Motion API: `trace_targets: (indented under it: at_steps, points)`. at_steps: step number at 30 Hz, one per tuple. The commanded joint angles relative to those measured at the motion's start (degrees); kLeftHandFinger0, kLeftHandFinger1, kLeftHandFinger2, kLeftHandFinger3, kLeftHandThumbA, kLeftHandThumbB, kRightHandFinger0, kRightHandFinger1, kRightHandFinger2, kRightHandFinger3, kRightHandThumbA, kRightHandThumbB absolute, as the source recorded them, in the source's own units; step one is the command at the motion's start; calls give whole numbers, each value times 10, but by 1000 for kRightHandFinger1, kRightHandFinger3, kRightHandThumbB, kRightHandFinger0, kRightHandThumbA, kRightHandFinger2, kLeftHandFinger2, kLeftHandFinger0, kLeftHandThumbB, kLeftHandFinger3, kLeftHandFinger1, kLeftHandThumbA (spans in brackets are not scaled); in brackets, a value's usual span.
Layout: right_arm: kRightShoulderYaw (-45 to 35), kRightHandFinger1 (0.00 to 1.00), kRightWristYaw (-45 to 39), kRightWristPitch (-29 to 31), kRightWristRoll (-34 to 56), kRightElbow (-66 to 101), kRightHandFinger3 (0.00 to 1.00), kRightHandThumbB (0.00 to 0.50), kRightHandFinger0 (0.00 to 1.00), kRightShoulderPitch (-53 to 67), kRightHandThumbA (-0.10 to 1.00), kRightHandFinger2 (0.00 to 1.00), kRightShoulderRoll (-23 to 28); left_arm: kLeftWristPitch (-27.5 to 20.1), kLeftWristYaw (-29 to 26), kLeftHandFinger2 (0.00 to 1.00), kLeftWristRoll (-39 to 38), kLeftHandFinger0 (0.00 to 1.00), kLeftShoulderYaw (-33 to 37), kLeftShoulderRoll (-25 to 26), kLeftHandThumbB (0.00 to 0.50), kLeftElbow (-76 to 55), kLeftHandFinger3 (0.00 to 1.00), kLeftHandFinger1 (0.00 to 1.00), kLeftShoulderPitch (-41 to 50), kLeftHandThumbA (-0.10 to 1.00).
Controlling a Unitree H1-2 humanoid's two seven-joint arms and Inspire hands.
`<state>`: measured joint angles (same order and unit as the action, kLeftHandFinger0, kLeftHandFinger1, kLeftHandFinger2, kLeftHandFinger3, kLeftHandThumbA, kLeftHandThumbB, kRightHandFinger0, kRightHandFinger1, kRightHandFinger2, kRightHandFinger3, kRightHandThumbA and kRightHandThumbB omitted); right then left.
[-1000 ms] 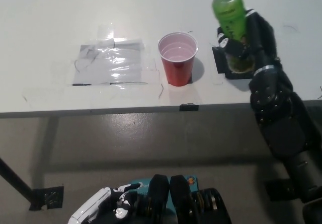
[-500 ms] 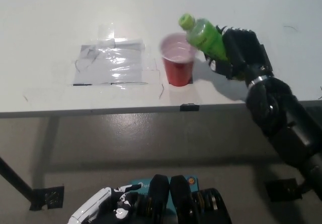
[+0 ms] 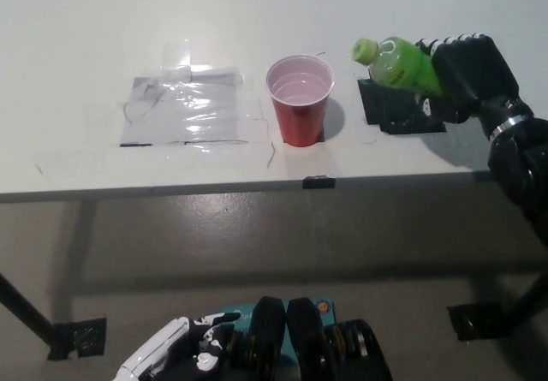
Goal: The robot uses its right hand to pick up a bottle kept in the middle of the desk and tilt it into a cup kept next to it to pour water out
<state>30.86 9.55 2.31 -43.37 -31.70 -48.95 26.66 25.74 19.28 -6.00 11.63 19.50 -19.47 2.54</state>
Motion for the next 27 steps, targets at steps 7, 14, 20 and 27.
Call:
trace_targets:
  at_steps: [7,14,20,27]
  points:
    - [-6,0,-1,28,-46,26,423,185,0,-55,-21,0,-16,3,9,932,3,819,1,10,498,-12,1000,939,-9,1000]
    - [-9,0,-9,27,-64,21,460,178,0,-59,-18,2,-13,3,10,940,-1,814,-1,10,478,-14,1000,940,-8,1000]
    - [-13,0,6,36,-78,4,433,227,0,-65,-52,0,-5,0,11,933,-1,811,-2,12,491,-10,1000,941,-7,1000]
    - [-11,1,-7,31,-101,-11,394,181,0,-88,-21,44,9,5,8,933,-1,813,-4,11,490,-13,1000,942,-8,1000]
